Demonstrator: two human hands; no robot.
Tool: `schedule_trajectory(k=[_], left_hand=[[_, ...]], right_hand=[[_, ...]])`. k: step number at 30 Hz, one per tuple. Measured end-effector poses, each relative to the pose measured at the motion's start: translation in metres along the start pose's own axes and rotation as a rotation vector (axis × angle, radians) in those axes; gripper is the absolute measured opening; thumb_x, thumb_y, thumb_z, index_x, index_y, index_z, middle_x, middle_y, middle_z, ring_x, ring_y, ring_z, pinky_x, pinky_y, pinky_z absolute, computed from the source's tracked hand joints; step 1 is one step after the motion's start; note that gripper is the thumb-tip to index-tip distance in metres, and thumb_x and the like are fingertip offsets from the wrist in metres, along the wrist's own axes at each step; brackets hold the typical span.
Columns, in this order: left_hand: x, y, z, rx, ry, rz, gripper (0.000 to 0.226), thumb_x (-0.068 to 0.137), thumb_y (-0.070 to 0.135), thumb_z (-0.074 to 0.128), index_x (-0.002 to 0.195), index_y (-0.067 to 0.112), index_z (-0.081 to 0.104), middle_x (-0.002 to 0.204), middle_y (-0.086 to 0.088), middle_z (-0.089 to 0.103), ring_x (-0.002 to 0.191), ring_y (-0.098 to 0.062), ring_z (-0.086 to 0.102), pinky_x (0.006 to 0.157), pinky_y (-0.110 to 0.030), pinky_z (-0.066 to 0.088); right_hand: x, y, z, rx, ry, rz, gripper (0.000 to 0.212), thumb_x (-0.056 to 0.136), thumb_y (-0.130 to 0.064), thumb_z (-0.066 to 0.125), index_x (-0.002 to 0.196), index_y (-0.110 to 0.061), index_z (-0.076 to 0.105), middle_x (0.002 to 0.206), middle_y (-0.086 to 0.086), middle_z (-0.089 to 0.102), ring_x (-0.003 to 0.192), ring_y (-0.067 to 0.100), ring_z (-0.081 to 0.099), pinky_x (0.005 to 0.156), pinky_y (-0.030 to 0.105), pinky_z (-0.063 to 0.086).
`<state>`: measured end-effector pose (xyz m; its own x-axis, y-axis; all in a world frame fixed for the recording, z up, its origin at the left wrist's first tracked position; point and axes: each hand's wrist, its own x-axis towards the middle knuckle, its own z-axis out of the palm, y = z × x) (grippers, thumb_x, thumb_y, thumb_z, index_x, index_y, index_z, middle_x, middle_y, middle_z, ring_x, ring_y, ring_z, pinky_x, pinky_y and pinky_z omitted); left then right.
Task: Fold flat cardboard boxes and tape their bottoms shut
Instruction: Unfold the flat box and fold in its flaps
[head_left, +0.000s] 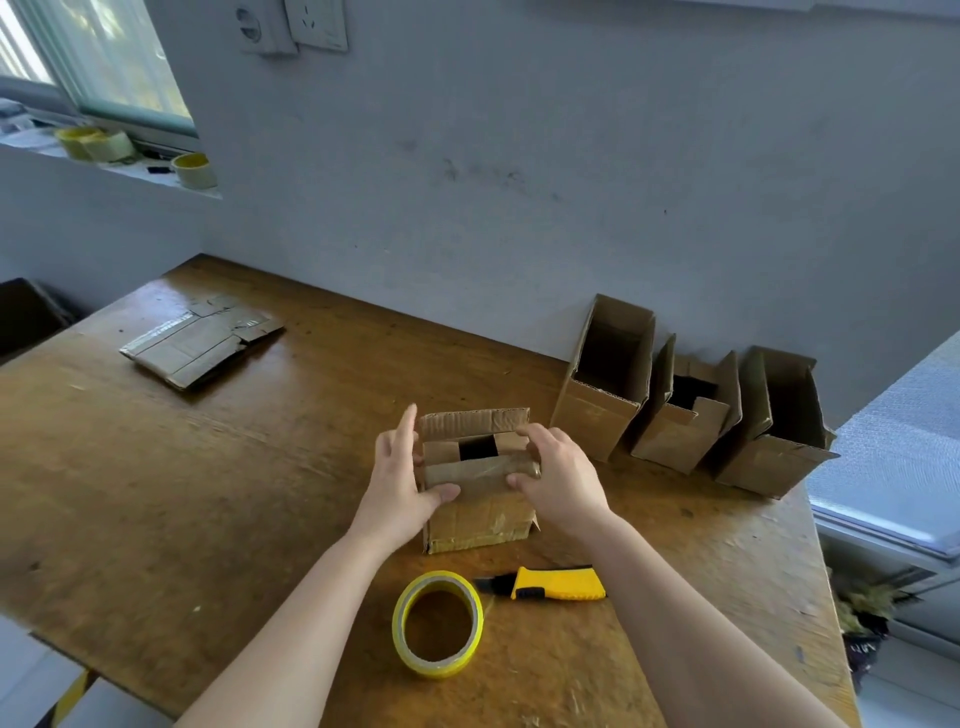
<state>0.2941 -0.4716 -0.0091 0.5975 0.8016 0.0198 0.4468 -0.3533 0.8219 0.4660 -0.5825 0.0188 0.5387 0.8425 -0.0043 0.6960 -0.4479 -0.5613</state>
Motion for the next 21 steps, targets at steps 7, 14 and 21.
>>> schedule_trajectory(k=[7,14,21], left_hand=[[0.011,-0.001,-0.008,0.157,-0.051,0.086,0.065,0.072,0.03,0.082,0.128,0.03,0.049,0.132,0.009,0.05,0.122,-0.017,0.046,0.098,-0.035,0.044],[0.002,-0.013,-0.004,0.222,0.027,0.15,0.048,0.076,0.042,0.075,0.117,0.019,0.069,0.138,0.009,0.052,0.126,-0.014,0.04,0.104,-0.038,0.037],[-0.005,-0.006,0.003,0.438,0.14,0.304,0.043,0.081,0.039,0.071,0.115,0.013,0.067,0.115,-0.003,0.058,0.103,-0.017,0.051,0.078,-0.031,0.051]], right_hand=[[0.003,-0.007,0.002,-0.194,0.004,-0.029,0.081,0.085,-0.024,0.072,0.15,-0.031,0.024,0.149,0.005,0.03,0.131,0.024,0.039,0.097,0.035,0.045],[0.001,0.001,0.026,-0.311,-0.126,-0.223,0.055,0.094,-0.008,0.051,0.147,-0.02,0.037,0.157,0.001,0.027,0.147,0.017,0.015,0.117,0.033,0.018],[0.004,0.006,0.033,-0.367,-0.113,-0.234,0.051,0.102,-0.037,0.037,0.149,-0.019,0.03,0.159,0.002,0.023,0.147,0.018,0.014,0.118,0.035,0.013]])
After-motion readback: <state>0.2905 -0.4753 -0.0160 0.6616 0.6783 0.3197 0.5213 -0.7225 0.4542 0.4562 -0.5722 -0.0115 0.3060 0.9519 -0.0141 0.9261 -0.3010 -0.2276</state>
